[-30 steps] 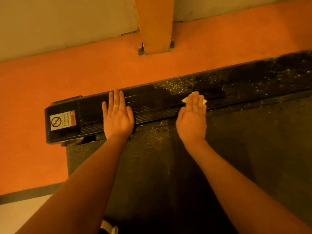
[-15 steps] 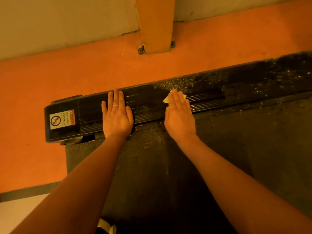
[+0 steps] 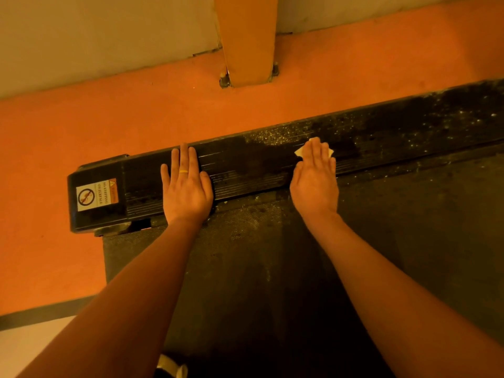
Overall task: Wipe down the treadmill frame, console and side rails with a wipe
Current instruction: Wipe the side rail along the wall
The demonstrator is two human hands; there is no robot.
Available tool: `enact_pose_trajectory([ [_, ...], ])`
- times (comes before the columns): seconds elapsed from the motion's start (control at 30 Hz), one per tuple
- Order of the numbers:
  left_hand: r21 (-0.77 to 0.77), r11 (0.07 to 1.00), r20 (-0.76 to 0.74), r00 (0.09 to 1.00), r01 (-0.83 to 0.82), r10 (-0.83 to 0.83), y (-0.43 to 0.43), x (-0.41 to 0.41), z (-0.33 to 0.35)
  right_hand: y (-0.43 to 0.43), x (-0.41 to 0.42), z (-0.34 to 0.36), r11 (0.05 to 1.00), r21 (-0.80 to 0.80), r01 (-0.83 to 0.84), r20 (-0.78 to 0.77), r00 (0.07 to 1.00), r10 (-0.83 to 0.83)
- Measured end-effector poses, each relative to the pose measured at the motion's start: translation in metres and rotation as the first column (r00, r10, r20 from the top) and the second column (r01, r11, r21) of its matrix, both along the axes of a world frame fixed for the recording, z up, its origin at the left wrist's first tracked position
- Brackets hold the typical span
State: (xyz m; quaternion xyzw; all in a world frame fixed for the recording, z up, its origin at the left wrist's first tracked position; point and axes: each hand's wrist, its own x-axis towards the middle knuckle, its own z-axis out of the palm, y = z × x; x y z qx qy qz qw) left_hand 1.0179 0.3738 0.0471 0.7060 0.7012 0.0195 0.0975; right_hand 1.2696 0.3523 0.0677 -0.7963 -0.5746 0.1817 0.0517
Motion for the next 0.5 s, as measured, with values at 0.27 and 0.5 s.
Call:
enact_pose_trajectory([
  [0.27, -0.001, 1.000, -0.007, 1.000, -0.004, 0.004, -0.001, 0.000, -0.001, -0.009, -0.022, -0.002, 0.983, 0.021, -0.182, -0.029, 0.983, 0.183],
  [0.5, -0.007, 1.000, -0.010, 1.000, 0.000, 0.000, -0.001, 0.001, 0.001, 0.007, 0.042, -0.004, 0.987, 0.017, 0.159, 0.013, 0.987, -0.160],
])
